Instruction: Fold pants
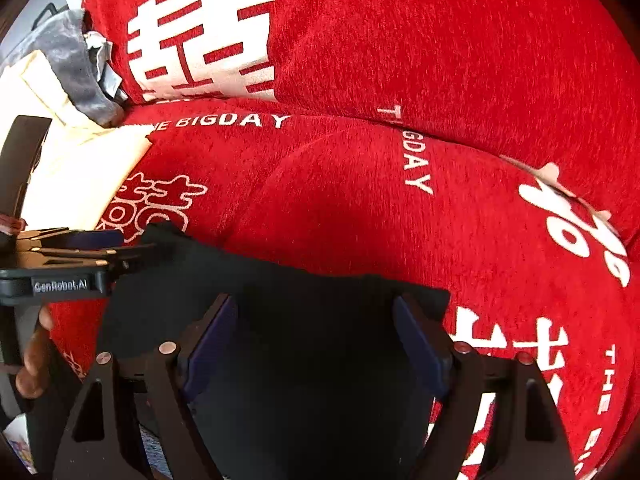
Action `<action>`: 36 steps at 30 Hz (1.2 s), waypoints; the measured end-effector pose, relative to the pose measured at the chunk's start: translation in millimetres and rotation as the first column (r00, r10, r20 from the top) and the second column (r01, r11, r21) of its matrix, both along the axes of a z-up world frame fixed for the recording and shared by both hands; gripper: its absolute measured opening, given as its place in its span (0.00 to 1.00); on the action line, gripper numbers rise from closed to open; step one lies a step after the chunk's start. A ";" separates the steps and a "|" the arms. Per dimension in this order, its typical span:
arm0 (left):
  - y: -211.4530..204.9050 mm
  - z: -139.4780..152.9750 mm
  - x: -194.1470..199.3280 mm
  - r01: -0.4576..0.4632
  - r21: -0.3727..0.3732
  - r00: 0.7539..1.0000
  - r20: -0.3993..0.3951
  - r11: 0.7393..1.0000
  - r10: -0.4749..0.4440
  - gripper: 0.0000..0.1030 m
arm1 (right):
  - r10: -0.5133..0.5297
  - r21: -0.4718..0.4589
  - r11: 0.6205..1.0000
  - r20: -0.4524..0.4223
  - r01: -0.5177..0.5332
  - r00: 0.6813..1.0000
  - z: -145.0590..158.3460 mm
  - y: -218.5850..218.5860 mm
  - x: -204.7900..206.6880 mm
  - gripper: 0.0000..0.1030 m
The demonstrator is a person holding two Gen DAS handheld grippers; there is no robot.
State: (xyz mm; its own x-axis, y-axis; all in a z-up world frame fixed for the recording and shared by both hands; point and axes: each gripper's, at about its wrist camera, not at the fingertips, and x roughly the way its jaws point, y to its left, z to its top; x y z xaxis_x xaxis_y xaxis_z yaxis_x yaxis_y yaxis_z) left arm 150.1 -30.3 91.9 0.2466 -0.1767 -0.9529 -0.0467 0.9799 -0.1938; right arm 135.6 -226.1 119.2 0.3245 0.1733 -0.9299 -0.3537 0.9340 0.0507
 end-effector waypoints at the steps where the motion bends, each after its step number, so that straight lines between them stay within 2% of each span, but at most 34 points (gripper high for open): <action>1: -6.8 -4.3 -1.0 0.019 0.027 1.000 -0.017 0.999 -0.018 0.73 | 0.007 -0.001 1.000 -0.017 -0.007 1.000 -3.8 1.7 -0.7 0.82; 3: -19.1 -13.5 -5.3 0.068 0.079 0.998 -0.024 0.995 -0.066 0.73 | 0.014 0.013 1.000 -0.064 -0.013 0.998 -18.1 2.0 -3.8 0.87; 4: -24.4 -14.7 -8.3 0.085 0.112 0.996 -0.001 0.990 -0.086 0.73 | 0.011 -0.008 1.000 -0.062 -0.012 0.998 -24.6 2.5 -7.7 0.87; 5: -27.7 -13.6 -11.0 0.092 0.130 0.995 0.017 0.987 -0.095 0.73 | 0.007 -0.025 1.000 -0.019 -0.007 1.000 -25.3 3.0 -14.9 0.87; 8: -26.5 -10.2 -21.4 0.087 0.121 0.994 0.052 0.989 -0.094 0.73 | -0.004 -0.014 1.000 0.040 0.005 0.999 -19.8 1.4 -35.3 0.89; 11: -25.2 -4.7 -40.9 0.078 0.120 0.995 0.056 0.990 -0.086 0.73 | -0.022 -0.031 0.999 0.051 0.024 0.998 -16.3 0.2 -58.7 0.90; 13: -29.5 -5.1 -54.7 0.093 0.150 0.992 0.071 0.984 -0.104 0.73 | -0.001 -0.038 0.999 0.065 0.003 0.998 -12.9 2.0 -72.9 0.90; 15: -33.6 -4.6 -66.4 0.068 0.180 0.990 0.111 0.981 -0.089 0.73 | 0.007 -0.036 0.999 0.074 -0.004 0.997 -12.6 1.1 -88.5 0.91; 16: -34.7 -4.9 -73.0 0.060 0.178 0.990 0.115 0.982 -0.082 0.73 | 0.003 -0.040 0.999 0.079 0.001 0.997 -12.8 -0.2 -95.0 0.91; 18: -34.0 -6.7 -83.4 0.042 0.160 0.992 0.111 0.986 -0.060 0.80 | -0.013 -0.052 0.998 0.098 0.018 0.995 -12.5 -3.8 -110.4 0.92; 23: -30.8 -7.8 -115.6 0.004 0.134 0.990 0.139 0.991 -0.023 0.80 | -0.005 -0.092 0.996 0.135 0.017 0.991 -12.9 -10.8 -148.2 0.97; 26: -27.1 1.3 -125.5 -0.013 0.138 0.988 0.154 0.990 -0.008 0.80 | -0.028 -0.071 0.997 0.101 0.035 0.995 -8.7 -19.4 -157.8 0.97; 29: -25.9 13.4 -129.9 -0.014 0.135 0.983 0.185 0.991 -0.011 0.80 | -0.027 -0.033 0.999 0.193 0.035 0.981 23.5 -23.6 -157.7 0.98; 32: -26.9 12.9 -128.8 -0.005 0.134 0.985 0.174 0.991 -0.018 0.80 | 0.021 -0.034 0.999 0.248 -0.013 0.968 42.7 -14.1 -138.8 0.98; 34: -29.1 6.5 -129.3 -0.002 0.150 0.987 0.156 0.989 -0.022 0.80 | 0.038 -0.058 0.998 0.238 -0.025 0.971 38.9 -5.1 -117.4 0.99; 36: -31.3 0.5 -130.7 0.004 0.152 0.990 0.139 0.988 -0.025 0.80 | 0.045 -0.066 0.997 0.180 -0.034 0.983 24.6 0.5 -87.8 0.99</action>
